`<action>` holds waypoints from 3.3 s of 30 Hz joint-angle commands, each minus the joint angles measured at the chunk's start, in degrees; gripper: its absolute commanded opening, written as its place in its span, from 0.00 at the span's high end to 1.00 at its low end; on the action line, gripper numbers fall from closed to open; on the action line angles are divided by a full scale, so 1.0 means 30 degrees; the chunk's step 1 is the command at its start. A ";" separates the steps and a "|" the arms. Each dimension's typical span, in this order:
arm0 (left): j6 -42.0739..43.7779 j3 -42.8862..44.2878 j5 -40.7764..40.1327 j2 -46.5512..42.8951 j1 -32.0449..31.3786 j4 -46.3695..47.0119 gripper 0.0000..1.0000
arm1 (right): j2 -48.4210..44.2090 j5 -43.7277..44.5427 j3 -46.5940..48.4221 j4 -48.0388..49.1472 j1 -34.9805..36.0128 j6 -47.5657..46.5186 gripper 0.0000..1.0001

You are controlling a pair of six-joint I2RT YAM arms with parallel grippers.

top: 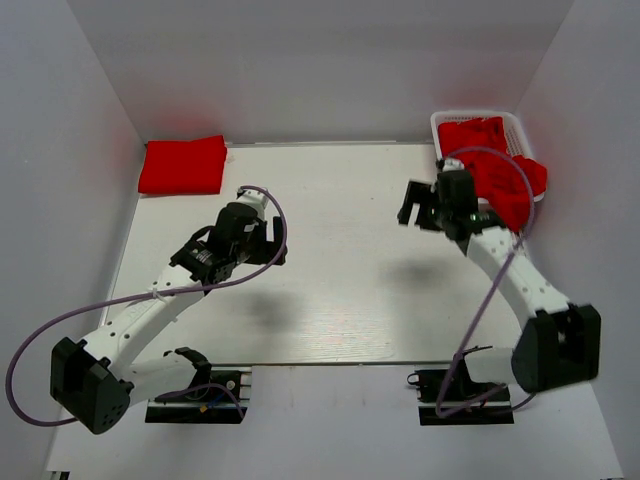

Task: Fold and stack the t-shirts
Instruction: Grab crumpled tshirt from bin with the right arm, then move the tshirt to the center of the board

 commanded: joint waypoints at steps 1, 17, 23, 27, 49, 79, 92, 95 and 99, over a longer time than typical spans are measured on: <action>0.0552 0.0886 -0.0120 0.0295 0.0215 -0.0356 0.00 | 0.3619 0.2475 0.4251 -0.2319 -0.1230 -0.1586 0.10; 0.2342 0.3730 0.0903 0.5508 0.0390 -0.0359 0.00 | 1.5958 0.2276 2.1014 -0.8594 -0.8383 -0.7503 0.10; 0.2342 0.4111 0.1517 0.6568 0.0391 -0.0185 0.00 | 1.8687 0.1160 2.2804 -0.8009 -0.9262 -0.9406 0.10; 0.2342 0.4111 0.1286 0.6744 0.0391 -0.0183 0.00 | 2.0851 0.2623 2.3916 -0.7452 -0.9614 -0.9906 0.10; 0.1990 0.4112 0.1079 0.6218 0.0391 0.0227 0.00 | 1.6763 0.1132 2.2483 -0.3525 -1.0200 -0.7096 1.00; 0.2166 0.3232 0.1108 0.3638 0.0391 0.0959 0.00 | 0.8848 -0.5108 2.5646 0.6346 -1.0141 -0.2846 1.00; 0.1816 0.3056 0.1460 0.3462 0.0391 0.1135 0.00 | 0.8554 -0.6775 2.6966 0.9512 -0.9995 -0.1327 1.00; 0.1814 0.3056 0.1460 0.3462 0.0391 0.1135 0.00 | 0.8612 -0.9031 2.6965 0.9542 -0.9732 -0.0008 1.00; 0.1377 0.3435 0.1460 0.3259 0.0391 0.0551 0.00 | 0.8291 -1.3299 2.6733 0.8868 -0.8708 0.0699 1.00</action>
